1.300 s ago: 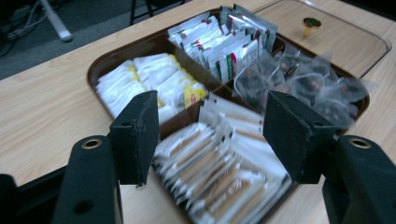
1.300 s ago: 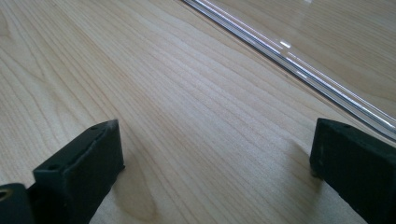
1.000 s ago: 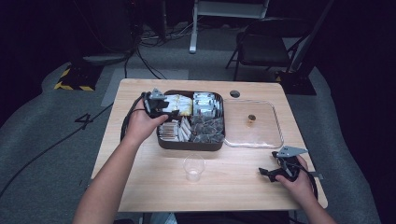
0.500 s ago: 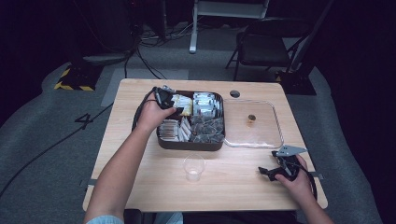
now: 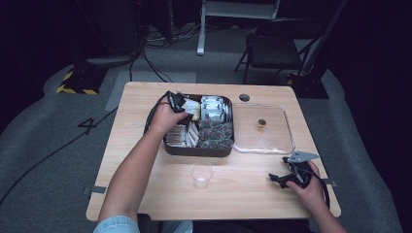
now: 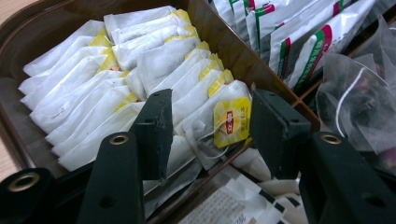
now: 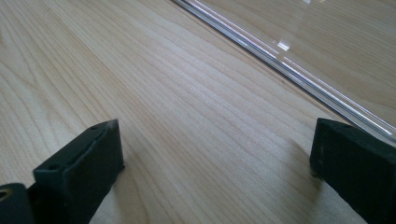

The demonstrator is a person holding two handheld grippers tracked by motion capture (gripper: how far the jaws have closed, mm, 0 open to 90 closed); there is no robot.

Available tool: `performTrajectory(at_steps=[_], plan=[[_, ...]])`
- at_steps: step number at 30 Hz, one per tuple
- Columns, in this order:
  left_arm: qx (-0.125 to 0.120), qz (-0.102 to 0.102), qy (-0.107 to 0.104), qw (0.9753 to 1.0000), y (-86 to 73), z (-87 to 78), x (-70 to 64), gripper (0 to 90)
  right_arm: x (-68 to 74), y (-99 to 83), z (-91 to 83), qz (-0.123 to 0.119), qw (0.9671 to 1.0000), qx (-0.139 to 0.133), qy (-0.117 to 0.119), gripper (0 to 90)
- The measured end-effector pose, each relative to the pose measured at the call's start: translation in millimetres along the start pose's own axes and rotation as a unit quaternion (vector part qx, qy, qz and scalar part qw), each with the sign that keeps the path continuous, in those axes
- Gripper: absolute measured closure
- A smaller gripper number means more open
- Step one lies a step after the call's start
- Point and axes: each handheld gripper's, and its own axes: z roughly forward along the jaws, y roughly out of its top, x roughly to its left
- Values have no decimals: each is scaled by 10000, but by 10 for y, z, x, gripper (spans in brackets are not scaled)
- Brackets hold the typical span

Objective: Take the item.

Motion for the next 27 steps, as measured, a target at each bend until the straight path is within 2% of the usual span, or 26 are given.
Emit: performTrajectory(at_steps=[3,6,16,23,24,27], plan=[[37,-55,-62,10000,8,31,-1,549,0,0,0,1,10000,0,1,27],[131,-59,-32,9999,23,53,2,603,0,0,0,-1,10000,0,0,27],[426,-61,105,9990,65,120,6,645,0,0,0,0,10000,0,1,27],[634,126,202,9977,91,159,-34,744,0,0,0,-1,10000,0,0,27],[674,196,212,9973,90,155,-35,810,0,0,0,0,10000,-1,1,27],[644,239,219,9974,89,148,-37,835,0,0,0,0,10000,-1,0,27]])
